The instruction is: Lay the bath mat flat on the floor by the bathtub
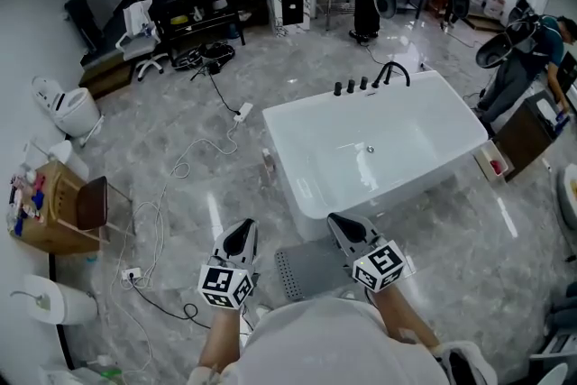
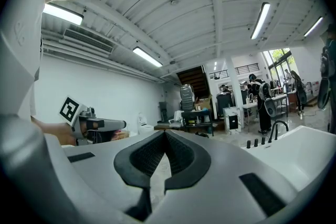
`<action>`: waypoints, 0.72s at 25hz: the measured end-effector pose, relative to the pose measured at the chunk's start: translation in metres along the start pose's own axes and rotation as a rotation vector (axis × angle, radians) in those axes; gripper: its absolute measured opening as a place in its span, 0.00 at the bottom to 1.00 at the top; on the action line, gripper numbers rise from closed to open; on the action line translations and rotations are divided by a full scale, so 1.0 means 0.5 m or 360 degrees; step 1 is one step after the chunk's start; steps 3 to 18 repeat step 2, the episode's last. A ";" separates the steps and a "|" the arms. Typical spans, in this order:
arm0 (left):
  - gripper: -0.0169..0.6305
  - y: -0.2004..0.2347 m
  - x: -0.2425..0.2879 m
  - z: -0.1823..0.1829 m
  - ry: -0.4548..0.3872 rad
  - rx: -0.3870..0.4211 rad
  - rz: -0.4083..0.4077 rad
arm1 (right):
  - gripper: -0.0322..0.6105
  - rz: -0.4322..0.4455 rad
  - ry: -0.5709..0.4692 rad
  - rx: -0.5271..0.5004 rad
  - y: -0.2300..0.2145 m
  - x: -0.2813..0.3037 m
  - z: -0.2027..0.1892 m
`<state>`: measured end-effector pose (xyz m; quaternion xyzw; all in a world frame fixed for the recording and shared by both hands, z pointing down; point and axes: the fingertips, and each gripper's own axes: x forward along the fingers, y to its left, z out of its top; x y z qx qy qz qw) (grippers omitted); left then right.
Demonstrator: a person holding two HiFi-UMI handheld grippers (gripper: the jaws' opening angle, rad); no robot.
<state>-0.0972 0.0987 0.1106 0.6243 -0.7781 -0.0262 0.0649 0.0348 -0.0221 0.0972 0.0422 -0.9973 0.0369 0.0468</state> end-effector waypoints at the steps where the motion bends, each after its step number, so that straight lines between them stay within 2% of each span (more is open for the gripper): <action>1: 0.05 -0.002 0.003 0.000 -0.0001 0.0000 0.0000 | 0.08 -0.0001 0.0000 -0.0002 -0.003 -0.001 0.000; 18: 0.05 -0.004 0.006 -0.001 -0.0002 0.0000 -0.0001 | 0.08 -0.0003 0.0001 -0.0003 -0.007 -0.002 -0.001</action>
